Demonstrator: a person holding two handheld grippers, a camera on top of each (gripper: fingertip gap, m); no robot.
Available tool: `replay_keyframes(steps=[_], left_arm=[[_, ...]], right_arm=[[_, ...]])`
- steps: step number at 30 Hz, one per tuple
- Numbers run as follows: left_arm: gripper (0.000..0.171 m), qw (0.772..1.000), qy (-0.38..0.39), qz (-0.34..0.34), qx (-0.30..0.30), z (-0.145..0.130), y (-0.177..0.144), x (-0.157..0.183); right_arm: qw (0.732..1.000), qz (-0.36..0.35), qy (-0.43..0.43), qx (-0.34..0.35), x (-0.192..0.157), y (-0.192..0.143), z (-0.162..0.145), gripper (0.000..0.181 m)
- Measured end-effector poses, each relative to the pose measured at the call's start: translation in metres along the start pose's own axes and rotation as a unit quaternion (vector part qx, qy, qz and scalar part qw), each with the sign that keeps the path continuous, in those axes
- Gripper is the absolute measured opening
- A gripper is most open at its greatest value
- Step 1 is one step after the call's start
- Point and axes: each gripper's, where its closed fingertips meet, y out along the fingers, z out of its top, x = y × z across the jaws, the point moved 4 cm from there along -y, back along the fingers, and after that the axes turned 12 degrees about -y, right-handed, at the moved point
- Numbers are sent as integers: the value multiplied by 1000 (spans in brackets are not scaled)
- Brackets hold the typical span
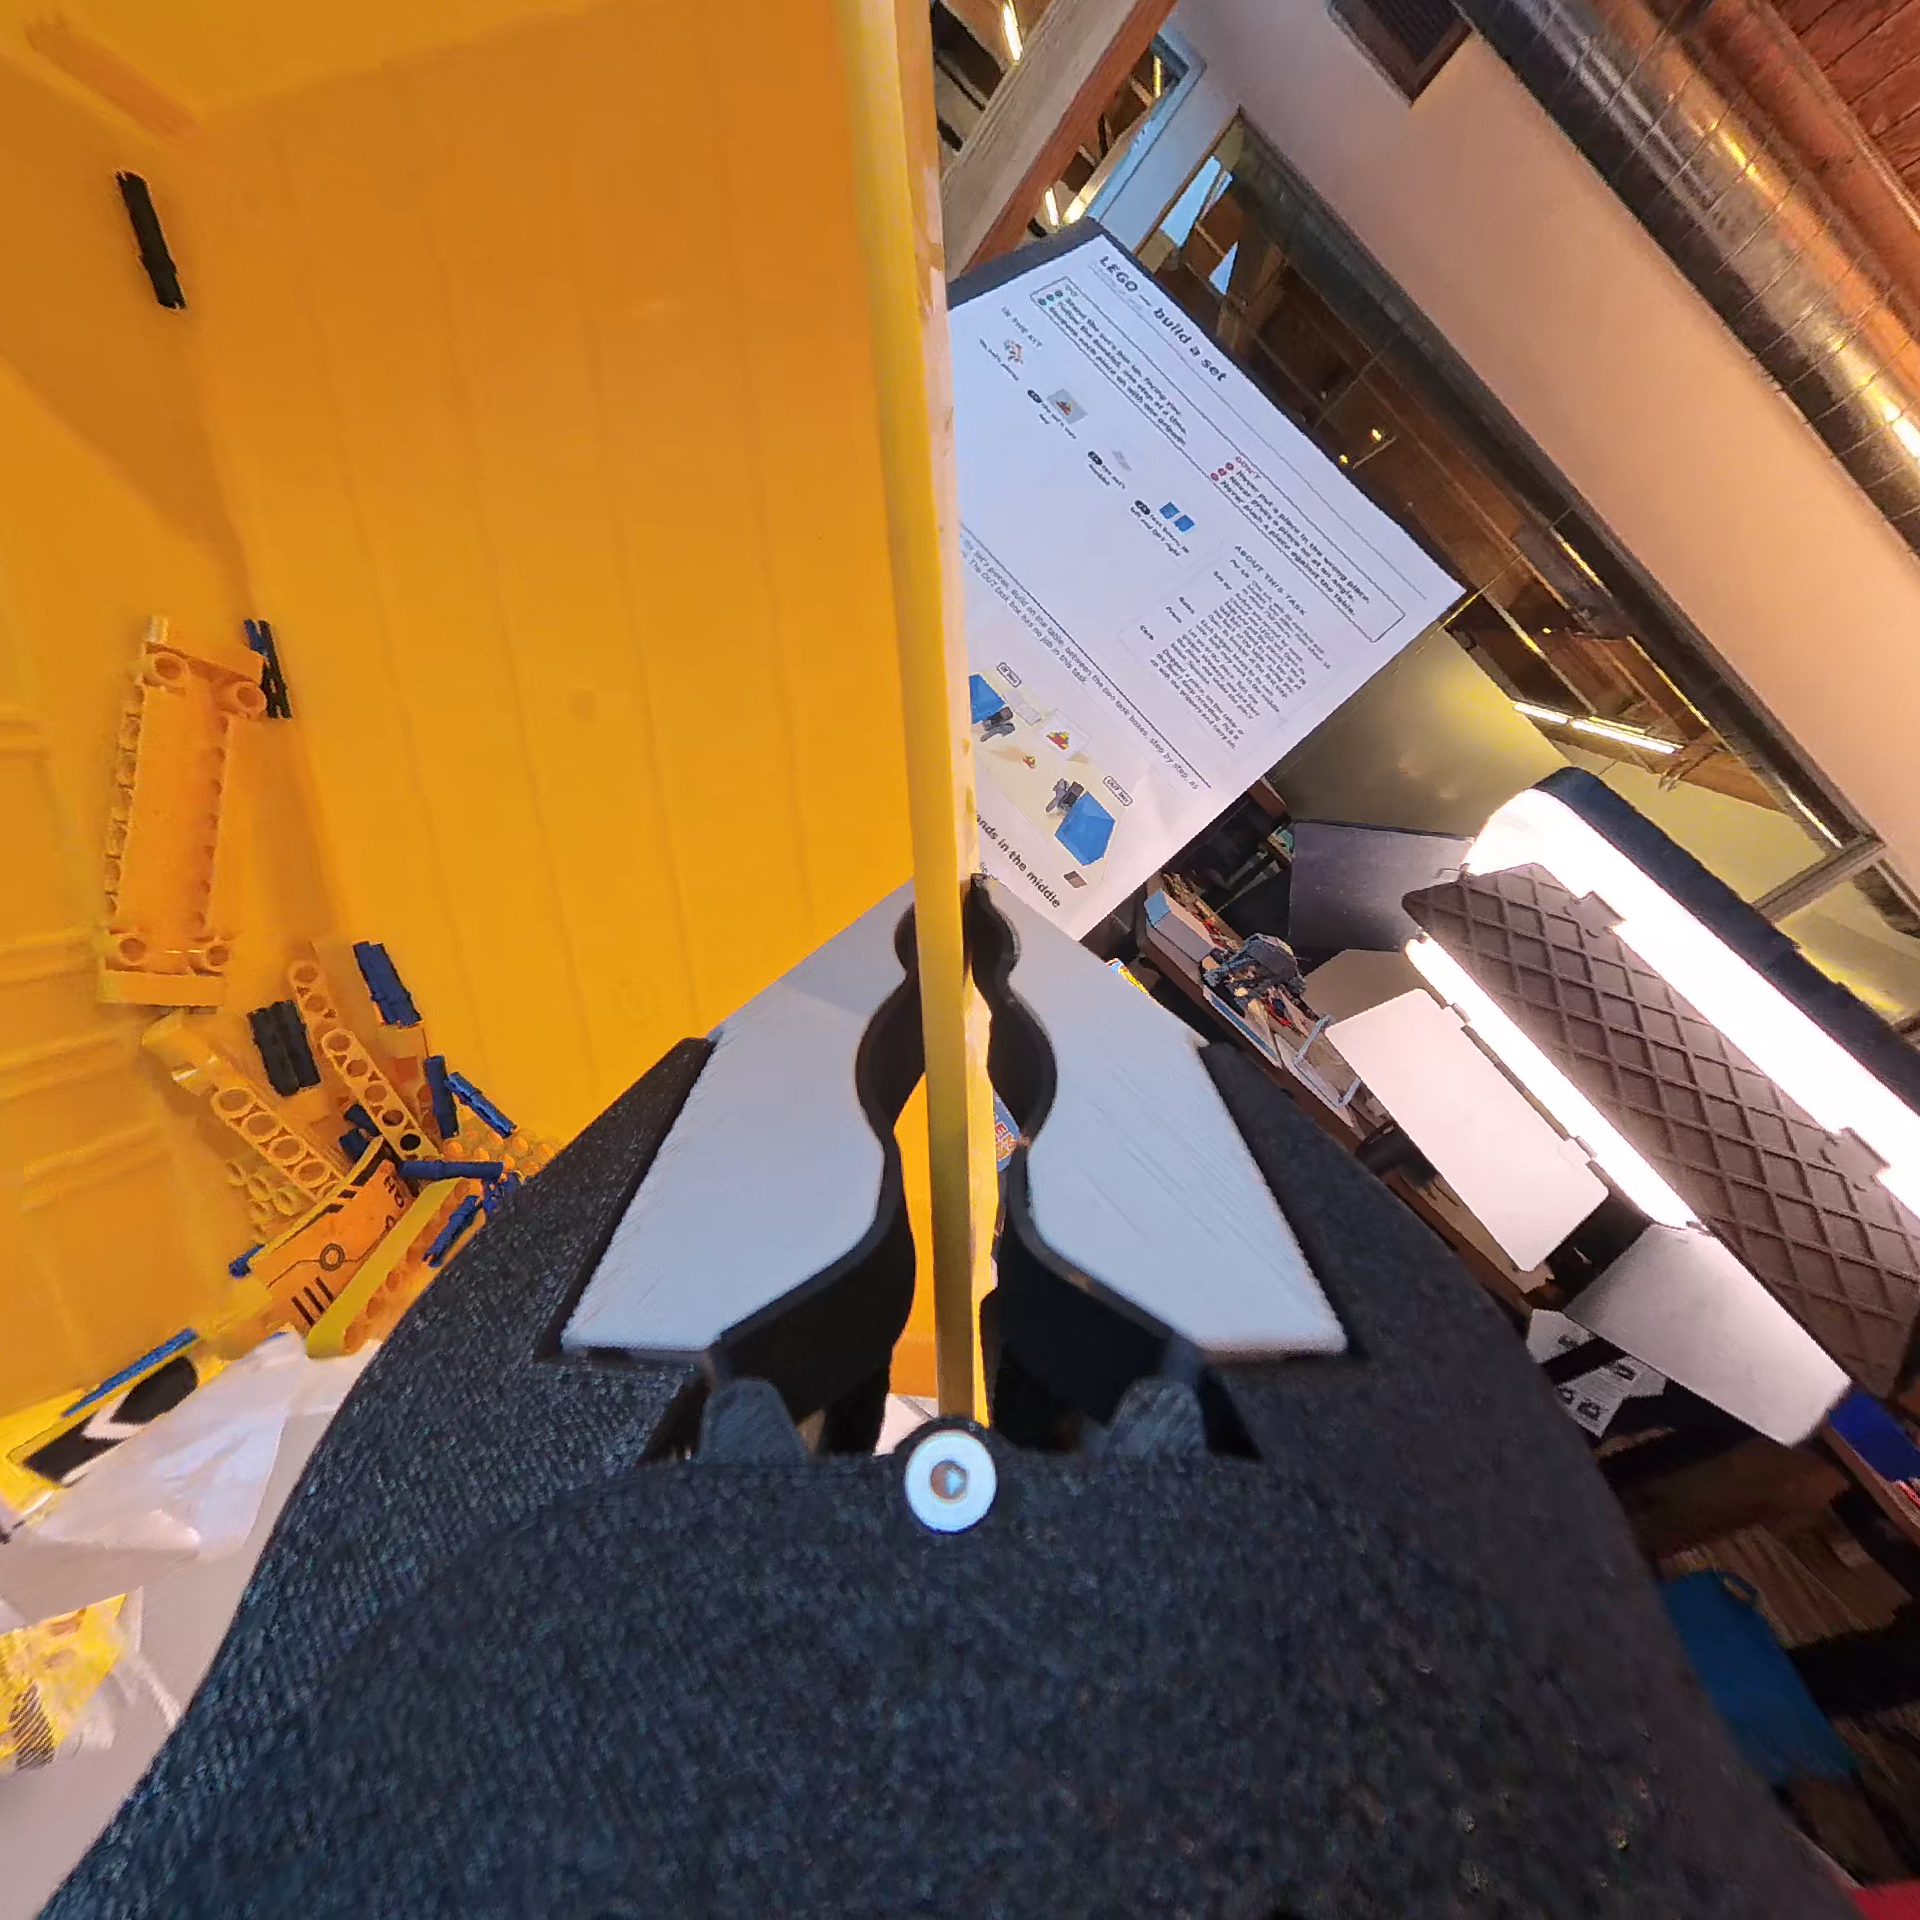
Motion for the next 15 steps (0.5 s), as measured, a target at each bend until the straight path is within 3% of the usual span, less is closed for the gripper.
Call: replay_keyframes(steps=[15], left_arm=[[0,999,-36,12,4,-8,-1,-9]], right_arm=[[1000,-15,6,-21,-16,18,-11,2]])
